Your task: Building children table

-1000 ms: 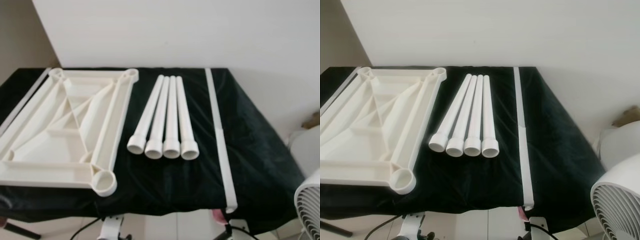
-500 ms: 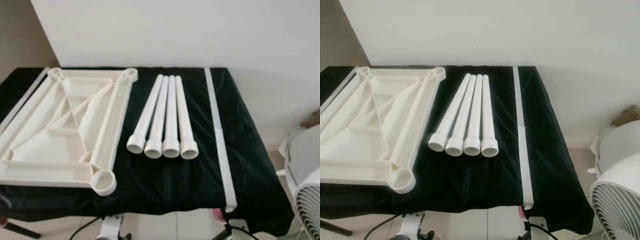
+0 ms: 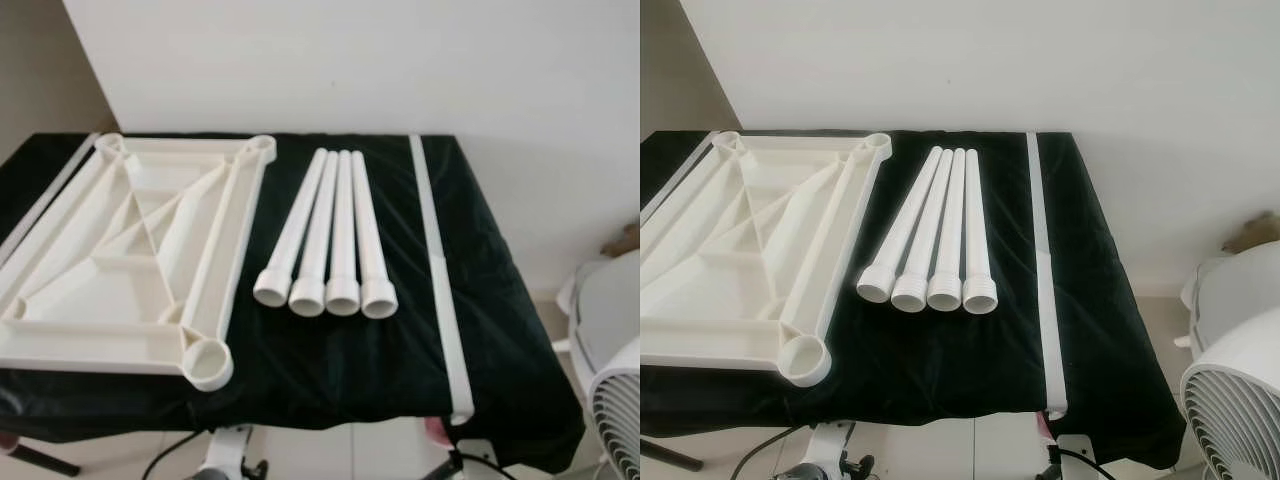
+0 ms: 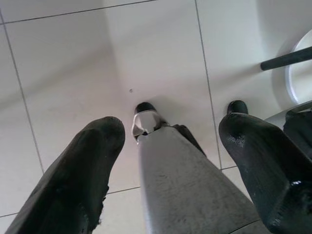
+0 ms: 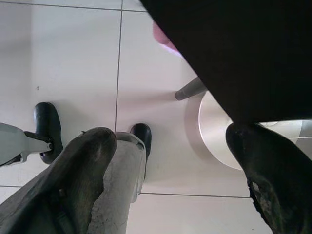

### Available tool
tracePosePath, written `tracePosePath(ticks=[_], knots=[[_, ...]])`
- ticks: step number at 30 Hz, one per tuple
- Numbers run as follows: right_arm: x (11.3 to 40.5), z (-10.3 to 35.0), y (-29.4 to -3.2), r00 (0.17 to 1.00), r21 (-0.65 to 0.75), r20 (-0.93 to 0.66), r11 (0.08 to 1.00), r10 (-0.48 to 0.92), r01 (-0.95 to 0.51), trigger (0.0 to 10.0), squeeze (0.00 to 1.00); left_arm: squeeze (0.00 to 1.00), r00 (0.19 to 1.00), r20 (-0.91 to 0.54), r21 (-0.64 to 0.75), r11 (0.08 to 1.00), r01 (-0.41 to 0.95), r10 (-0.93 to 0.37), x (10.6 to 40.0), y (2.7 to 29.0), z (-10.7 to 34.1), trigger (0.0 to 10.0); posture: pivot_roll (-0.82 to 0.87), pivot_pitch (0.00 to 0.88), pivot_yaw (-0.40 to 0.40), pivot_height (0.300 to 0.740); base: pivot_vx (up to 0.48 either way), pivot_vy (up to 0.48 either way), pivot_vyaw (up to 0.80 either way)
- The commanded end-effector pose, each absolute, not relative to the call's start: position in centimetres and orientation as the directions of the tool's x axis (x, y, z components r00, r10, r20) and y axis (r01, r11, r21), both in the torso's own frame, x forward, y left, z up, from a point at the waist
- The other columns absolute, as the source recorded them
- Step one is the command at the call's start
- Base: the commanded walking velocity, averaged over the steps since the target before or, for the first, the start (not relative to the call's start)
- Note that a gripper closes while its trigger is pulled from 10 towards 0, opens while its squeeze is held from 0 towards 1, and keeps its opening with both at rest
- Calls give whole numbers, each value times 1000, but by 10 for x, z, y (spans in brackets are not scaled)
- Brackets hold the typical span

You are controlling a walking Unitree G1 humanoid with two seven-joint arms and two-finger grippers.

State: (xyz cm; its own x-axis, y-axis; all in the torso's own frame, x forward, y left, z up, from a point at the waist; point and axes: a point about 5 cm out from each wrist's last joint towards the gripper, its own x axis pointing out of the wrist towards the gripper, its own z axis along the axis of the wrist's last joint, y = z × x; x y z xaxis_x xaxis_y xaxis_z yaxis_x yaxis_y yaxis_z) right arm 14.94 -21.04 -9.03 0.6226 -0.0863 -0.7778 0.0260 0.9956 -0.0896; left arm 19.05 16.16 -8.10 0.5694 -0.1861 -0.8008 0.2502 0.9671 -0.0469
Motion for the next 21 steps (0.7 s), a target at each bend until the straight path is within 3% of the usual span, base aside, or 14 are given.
tracePosePath(ticks=[1, 21], knots=[[146, -92, -209, 611, -83, -787, 996, -87, 36, 10000, 0, 0, 562, -806, -57, 968, 243, -188, 189, 162, -82, 10000, -34, 0, 1, 740, 0, 0, 0], [143, -95, -205, 590, -93, -801, 995, -102, 45, 10000, 0, 0, 533, -838, -37, 987, 158, -117, 175, 172, -89, 10000, -20, 0, -4, 740, 0, 0, 0]])
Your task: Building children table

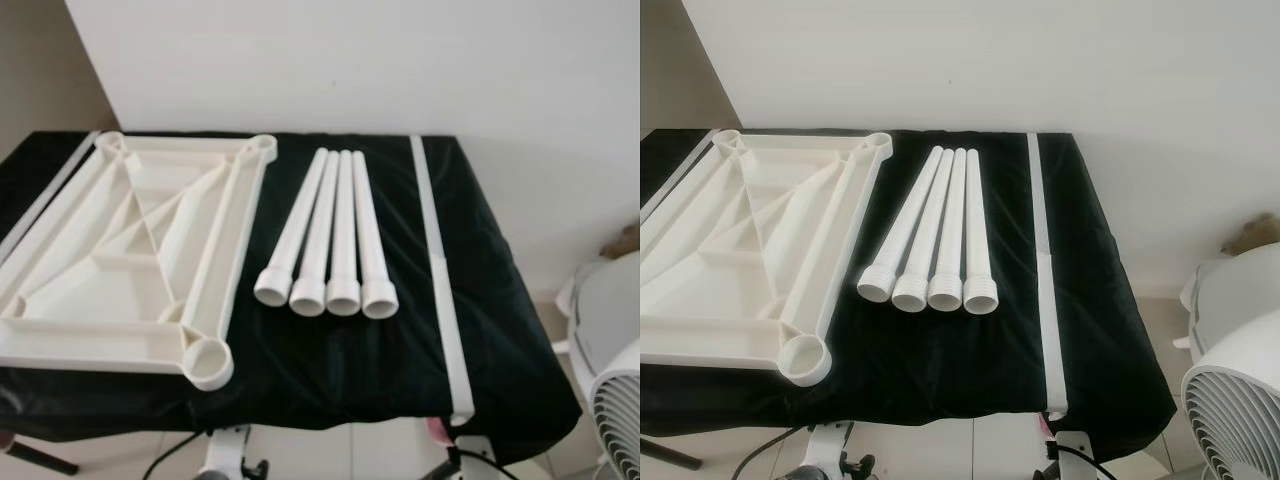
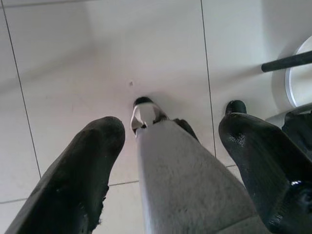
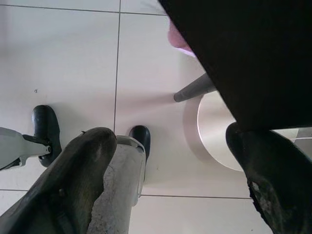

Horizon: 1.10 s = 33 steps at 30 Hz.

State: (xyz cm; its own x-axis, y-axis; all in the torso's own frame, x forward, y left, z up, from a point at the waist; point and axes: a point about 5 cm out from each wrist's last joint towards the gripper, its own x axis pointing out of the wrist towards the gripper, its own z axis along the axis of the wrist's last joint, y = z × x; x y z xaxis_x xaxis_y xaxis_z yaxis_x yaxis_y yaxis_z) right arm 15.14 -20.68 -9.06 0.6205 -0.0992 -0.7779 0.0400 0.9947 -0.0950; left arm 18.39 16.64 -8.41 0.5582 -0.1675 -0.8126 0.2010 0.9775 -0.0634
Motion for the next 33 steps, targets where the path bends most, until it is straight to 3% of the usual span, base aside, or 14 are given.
tracePosePath(ticks=[1, 33], knots=[[142, -95, -205, 588, -95, -802, 995, -102, 42, 10000, 0, 0, 531, -839, -38, 987, 154, -115, 174, 172, -89, 10000, -20, 0, -5, 740, 0, 0, 0], [142, -96, -204, 582, -97, -807, 995, -96, 30, 10000, 0, 0, 505, -856, -30, 987, 156, -106, 164, 176, -93, 10000, -15, 0, -1, 740, 0, 0, 0]])
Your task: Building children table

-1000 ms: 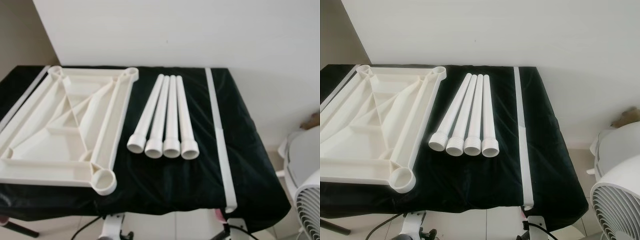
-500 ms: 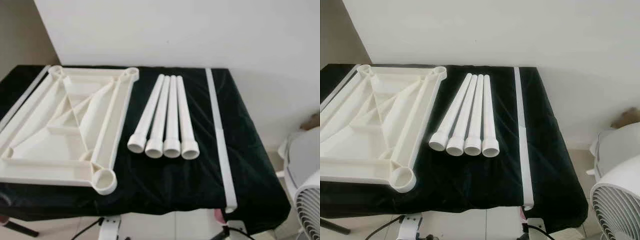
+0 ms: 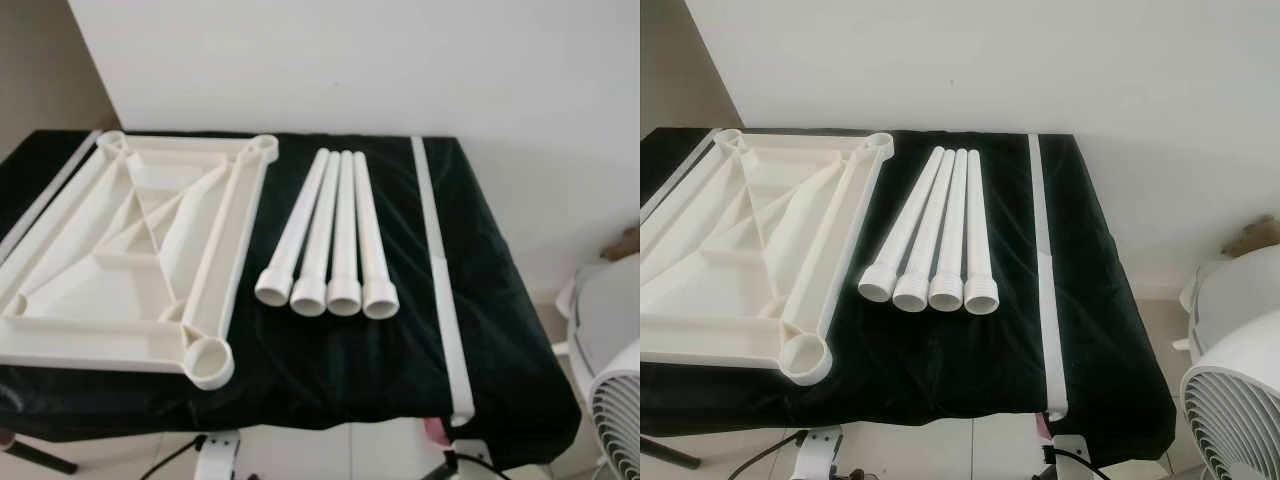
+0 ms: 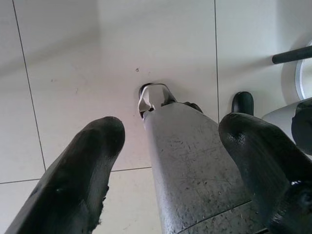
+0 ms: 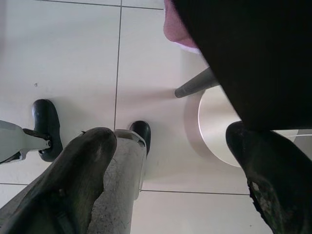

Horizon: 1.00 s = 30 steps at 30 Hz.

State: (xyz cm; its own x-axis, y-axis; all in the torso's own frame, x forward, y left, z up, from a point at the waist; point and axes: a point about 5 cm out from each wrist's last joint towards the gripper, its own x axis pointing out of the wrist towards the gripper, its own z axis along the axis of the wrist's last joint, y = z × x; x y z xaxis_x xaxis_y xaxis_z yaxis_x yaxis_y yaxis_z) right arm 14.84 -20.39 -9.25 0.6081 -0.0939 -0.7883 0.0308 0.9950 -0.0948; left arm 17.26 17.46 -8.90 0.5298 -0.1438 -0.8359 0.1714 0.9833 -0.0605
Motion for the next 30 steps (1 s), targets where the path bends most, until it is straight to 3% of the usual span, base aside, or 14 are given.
tracePosePath(ticks=[1, 30], knots=[[142, -96, -204, 582, -97, -807, 995, -96, 30, 10000, 0, 0, 505, -856, -30, 987, 156, -106, 164, 176, -93, 10000, -15, 0, -1, 740, 0, 0, 0], [138, -97, -205, 573, -92, -813, 995, -101, 45, 10000, 0, 0, 498, -858, -42, 984, 175, -125, 164, 174, -93, 10000, -22, 0, 2, 740, 0, 0, 0]])
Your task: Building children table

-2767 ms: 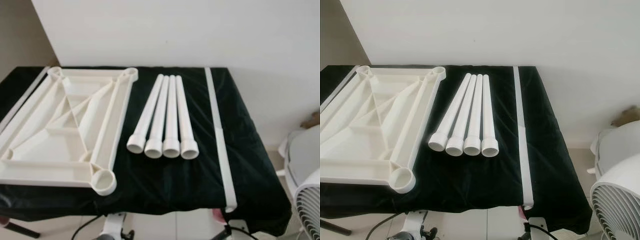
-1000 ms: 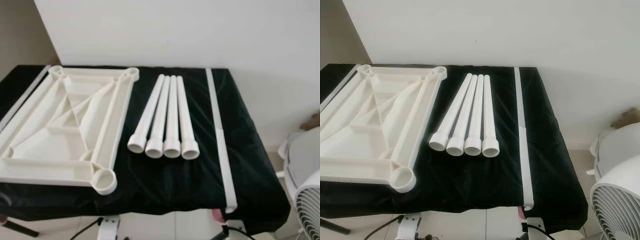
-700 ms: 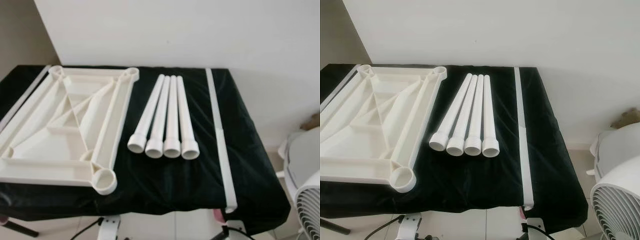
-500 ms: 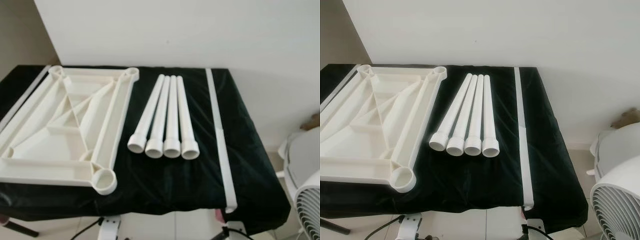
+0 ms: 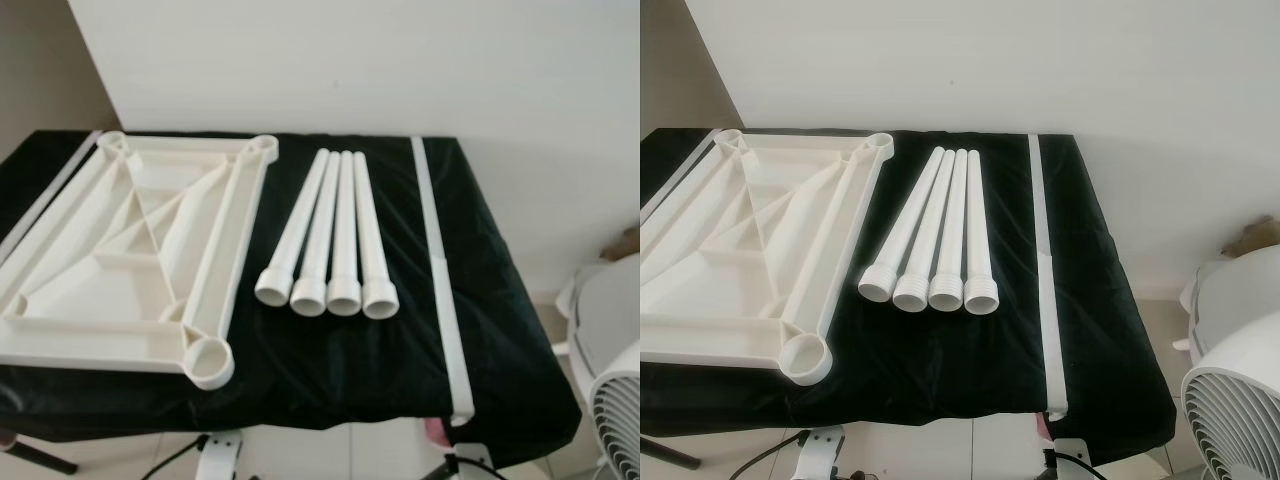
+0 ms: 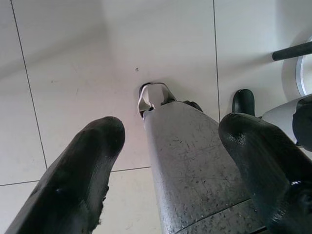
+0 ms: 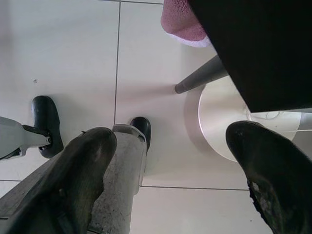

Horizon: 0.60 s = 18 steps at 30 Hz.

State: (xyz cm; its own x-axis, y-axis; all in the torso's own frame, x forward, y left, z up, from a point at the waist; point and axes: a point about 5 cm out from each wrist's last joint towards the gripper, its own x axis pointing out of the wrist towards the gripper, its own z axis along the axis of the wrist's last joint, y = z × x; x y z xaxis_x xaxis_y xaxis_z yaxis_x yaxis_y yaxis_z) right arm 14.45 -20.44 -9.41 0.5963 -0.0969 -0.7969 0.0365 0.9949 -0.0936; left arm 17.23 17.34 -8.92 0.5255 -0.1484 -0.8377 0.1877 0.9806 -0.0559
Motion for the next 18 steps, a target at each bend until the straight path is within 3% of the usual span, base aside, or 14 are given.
tracePosePath(ticks=[1, 11, 18], knots=[[138, -97, -205, 573, -92, -813, 995, -101, 45, 10000, 0, 0, 498, -858, -42, 984, 175, -125, 164, 174, -93, 10000, -22, 0, 2, 740, 0, 0, 0], [137, -97, -204, 573, -89, -813, 995, -104, 53, 10000, 0, 0, 484, -867, -44, 985, 164, -119, 160, 175, -95, 10000, -22, 0, 5, 740, 0, 0, 0], [138, -97, -204, 575, -87, -812, 995, -104, 57, 10000, 0, 0, 481, -869, -41, 987, 158, -113, 160, 177, -95, 10000, -20, 0, 6, 740, 0, 303, 0]])
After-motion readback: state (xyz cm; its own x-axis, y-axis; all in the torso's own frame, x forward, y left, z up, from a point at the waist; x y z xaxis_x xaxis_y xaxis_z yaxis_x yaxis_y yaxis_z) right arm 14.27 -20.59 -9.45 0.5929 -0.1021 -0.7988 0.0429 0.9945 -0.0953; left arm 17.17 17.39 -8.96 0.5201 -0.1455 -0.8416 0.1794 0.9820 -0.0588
